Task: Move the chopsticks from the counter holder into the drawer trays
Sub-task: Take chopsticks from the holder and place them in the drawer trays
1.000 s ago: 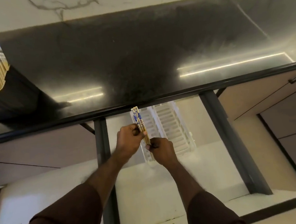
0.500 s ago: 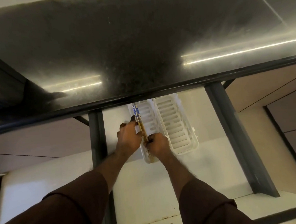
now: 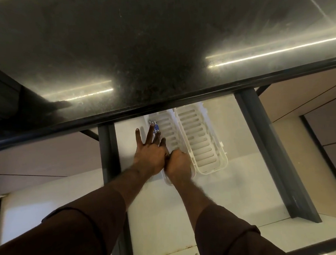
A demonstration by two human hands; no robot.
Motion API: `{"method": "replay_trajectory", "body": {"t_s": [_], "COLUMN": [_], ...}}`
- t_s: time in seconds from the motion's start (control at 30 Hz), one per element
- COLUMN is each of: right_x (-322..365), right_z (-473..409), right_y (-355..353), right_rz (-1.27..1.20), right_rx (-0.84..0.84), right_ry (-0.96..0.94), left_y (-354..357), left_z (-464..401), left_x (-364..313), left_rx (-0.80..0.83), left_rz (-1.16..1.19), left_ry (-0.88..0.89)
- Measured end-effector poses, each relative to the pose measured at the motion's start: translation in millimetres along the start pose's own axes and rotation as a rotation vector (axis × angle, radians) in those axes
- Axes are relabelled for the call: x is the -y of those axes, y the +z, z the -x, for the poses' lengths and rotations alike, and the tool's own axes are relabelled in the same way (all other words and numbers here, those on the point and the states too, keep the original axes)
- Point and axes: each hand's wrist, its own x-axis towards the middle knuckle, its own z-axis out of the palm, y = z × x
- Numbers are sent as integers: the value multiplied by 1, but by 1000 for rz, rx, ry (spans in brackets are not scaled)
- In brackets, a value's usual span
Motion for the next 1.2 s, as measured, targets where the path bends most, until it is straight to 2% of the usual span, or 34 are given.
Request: {"method": "replay_trajectory", "body": {"t_s": [0.2,0.4,0.7,0.8,0.9,0.97,1.07,1.2], "right_x": [-1,-3,7,27,60,89,143,227], "right_z": [12,14,34,51,78,103,148,213], "right_y": [4,7,-33,-59,-86,-103,-127,-135], "right_rz": [13,28,-52,-62,-117,-170,-228,-324], "right_rx": [-120,-101,-170,-233,-289,-356,-526,-660], "right_ry": [-60,-166,-219,-271,-273,-348,-507,-628], "left_y": [-3,-8,-34,-60,-92,-119,-164,-201], "left_z": [-1,4,18,40,72,101,157,240], "left_x": [1,-4,2,16,40,62,105,173], "left_rx": [53,92,12,-91,-254,-362,-589,-898], "left_rz": [-106,-113,38,158,429,595,814,911], "left_ry": [62,84,37,20,-25,-62,-65,-85]}}
